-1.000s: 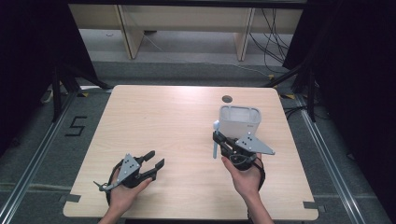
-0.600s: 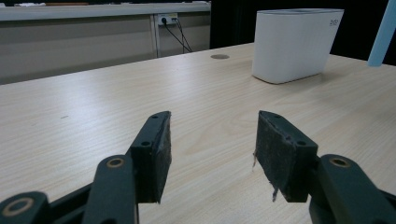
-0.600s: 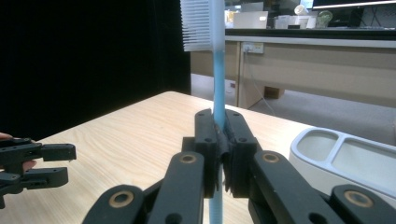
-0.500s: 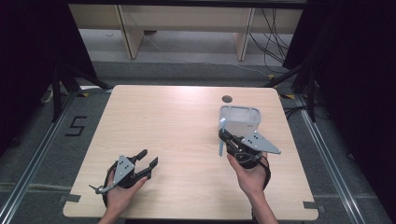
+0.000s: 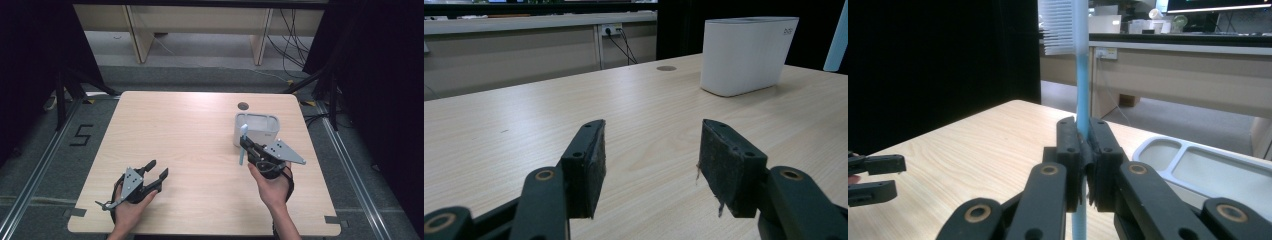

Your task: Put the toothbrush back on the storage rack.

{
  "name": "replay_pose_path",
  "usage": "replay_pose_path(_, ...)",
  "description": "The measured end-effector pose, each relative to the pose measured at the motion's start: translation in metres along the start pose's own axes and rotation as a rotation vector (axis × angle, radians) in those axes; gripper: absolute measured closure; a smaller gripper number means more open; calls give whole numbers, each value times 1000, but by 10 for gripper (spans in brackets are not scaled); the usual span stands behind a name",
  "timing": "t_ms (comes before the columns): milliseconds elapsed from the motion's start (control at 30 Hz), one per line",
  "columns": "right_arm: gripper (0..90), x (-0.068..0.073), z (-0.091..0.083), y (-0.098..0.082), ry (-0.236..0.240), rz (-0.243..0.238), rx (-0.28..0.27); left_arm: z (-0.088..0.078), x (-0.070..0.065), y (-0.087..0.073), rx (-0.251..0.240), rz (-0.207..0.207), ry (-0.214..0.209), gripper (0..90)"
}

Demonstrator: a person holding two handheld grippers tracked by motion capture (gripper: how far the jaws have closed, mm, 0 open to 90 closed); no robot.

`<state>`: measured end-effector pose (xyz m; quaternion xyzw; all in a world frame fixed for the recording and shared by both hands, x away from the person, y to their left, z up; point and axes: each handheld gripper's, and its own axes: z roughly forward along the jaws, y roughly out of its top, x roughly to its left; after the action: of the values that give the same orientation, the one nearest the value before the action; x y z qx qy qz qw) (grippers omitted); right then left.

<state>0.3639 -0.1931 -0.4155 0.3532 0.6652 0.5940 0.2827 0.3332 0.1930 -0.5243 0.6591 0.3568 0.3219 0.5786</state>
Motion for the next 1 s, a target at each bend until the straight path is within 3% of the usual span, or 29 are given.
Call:
replay_pose_path(100,858,-2,0,1,5,6,1,-1,-1,-1,-18,-1,11,446)
replay_pose_path(133,858,-3,-1,1,-9,-2,9,0,0,-2,-47,1,8,451)
replay_pose_path(200,858,-3,-1,1,-2,8,9,-3,-1,-1,-26,-1,26,451)
replay_pose_path(300,858,-6,-2,1,-24,-20,3,-3,-1,-1,-35,6,28,452)
replay_pose_path(333,858,-5,-2,1,-19,16,5,-4,-1,-1,-37,4,29,452)
replay_pose_path(500,858,-10,-3,2,-36,-4,4,-3,-1,-1,-35,4,26,451)
replay_pose_path(600,858,-12,-4,3,-37,18,5,-4,-1,-1,-33,5,25,450)
replay_pose_path(733,858,-18,-5,6,-60,-8,-1,-3,-1,-1,-33,4,23,449)
replay_pose_path(833,858,-18,-5,6,-52,16,4,-3,-1,-1,-33,5,23,449)
replay_pose_path(900,858,-21,-5,7,-61,-22,-4,-4,-1,-1,-34,5,24,449)
replay_pose_path(1000,858,-23,-5,7,-63,10,0,-4,-1,-1,-36,-1,24,448)
